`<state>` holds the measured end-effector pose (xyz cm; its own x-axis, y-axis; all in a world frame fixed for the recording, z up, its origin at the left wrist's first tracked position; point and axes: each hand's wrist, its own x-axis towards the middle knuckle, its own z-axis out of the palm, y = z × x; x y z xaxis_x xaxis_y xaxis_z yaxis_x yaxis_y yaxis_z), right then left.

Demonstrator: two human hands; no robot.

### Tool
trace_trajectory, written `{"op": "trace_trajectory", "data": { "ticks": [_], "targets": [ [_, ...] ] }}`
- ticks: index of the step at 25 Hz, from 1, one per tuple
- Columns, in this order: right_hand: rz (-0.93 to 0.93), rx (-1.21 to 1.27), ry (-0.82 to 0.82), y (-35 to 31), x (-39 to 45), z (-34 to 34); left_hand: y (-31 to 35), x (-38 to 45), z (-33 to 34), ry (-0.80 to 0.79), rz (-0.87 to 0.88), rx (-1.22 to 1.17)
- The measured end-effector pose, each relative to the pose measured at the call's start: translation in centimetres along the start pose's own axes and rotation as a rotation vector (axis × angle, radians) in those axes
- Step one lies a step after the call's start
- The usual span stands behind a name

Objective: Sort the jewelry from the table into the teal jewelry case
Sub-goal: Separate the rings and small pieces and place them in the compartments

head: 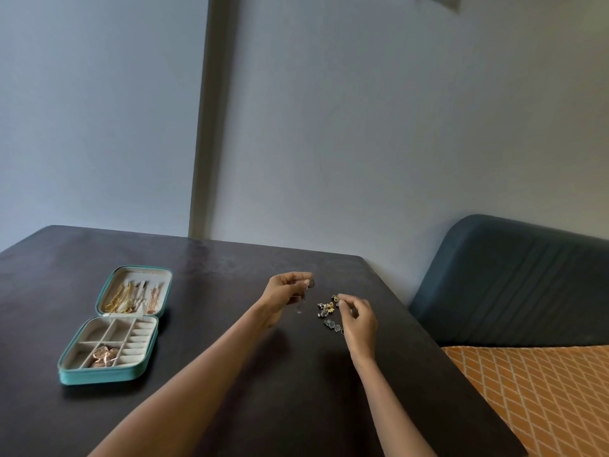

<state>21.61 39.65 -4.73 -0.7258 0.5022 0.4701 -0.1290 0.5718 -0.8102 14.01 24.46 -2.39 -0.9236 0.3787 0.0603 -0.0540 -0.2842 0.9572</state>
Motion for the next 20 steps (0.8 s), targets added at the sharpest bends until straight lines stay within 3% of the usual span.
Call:
{"op": "trace_trajectory", "data": {
  "ticks": [5, 10, 14, 20],
  "targets": [
    [-0.076, 0.189, -0.285, -5.4, 1.1, 0.5, 1.4, -1.2, 0.7, -0.045, 0.011, -0.095],
    [-0.104, 0.111, -0.248, -6.6, 2.2, 0.2, 2.4, -2.0, 0.4, -0.094, 0.023, -0.087],
    [-0.107, -0.039, -0.272, -7.7, 3.2, -0.3, 2.7, -2.7, 0.3, -0.163, 0.096, 0.074],
    [-0.152, -0.101, -0.334, -8.7, 3.4, -0.7, 1.6, -2.6, 1.9, -0.001, 0.150, -0.008]
  ]
}}
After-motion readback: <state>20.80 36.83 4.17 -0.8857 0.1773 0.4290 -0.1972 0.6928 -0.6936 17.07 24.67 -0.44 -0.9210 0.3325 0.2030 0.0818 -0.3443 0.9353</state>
